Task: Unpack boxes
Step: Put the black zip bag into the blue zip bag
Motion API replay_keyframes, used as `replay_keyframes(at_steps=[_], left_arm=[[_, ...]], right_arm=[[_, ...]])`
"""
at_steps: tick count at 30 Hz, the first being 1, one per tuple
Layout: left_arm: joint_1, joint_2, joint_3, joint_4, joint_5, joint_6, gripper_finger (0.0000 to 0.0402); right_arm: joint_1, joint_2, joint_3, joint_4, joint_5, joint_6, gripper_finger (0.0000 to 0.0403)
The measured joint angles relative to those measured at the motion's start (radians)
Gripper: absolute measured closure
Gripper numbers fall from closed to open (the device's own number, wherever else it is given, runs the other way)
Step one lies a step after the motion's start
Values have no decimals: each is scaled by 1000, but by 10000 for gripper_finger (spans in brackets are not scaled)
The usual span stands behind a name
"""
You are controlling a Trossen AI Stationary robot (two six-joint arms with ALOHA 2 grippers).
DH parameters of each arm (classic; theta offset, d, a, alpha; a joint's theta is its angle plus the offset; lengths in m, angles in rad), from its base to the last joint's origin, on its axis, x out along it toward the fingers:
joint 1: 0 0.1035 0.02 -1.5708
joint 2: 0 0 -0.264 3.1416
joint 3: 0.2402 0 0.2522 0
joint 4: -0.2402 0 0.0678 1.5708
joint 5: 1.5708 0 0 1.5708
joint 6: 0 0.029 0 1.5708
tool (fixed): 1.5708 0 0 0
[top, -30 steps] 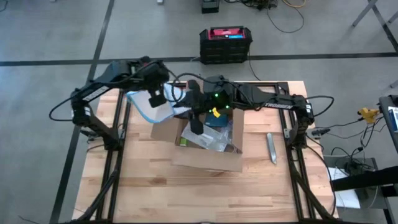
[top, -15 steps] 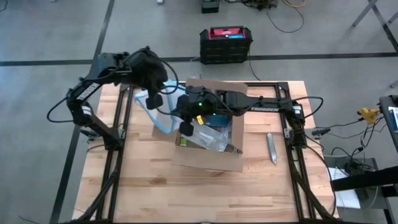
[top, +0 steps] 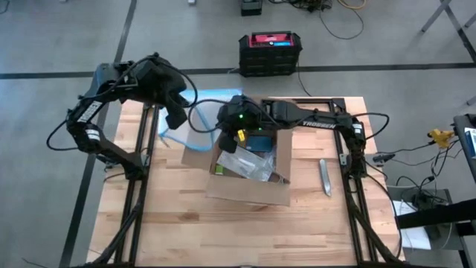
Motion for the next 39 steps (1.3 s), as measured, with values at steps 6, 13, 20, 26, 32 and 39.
replay_keyframes(at_steps=[6,13,20,26,32,39], left_arm=[[10,18,-99,0,0,-43,401],[51,52,-190,31,-1,5,401],[52,21,-197,-2,0,-11,401],[52,-81,-286,1,55,-97,401],[52,-174,-425,94,114,-188,401],[51,-215,-595,329,214,-227,401]], right_arm=[[16,-6,20,28,-180,-20,402],[28,38,19,60,-230,-6,403],[2,91,14,10,-217,43,403],[-60,65,15,-120,-80,-5,403],[-128,56,15,-97,-111,-40,403],[-140,50,15,-142,-215,-77,403]])
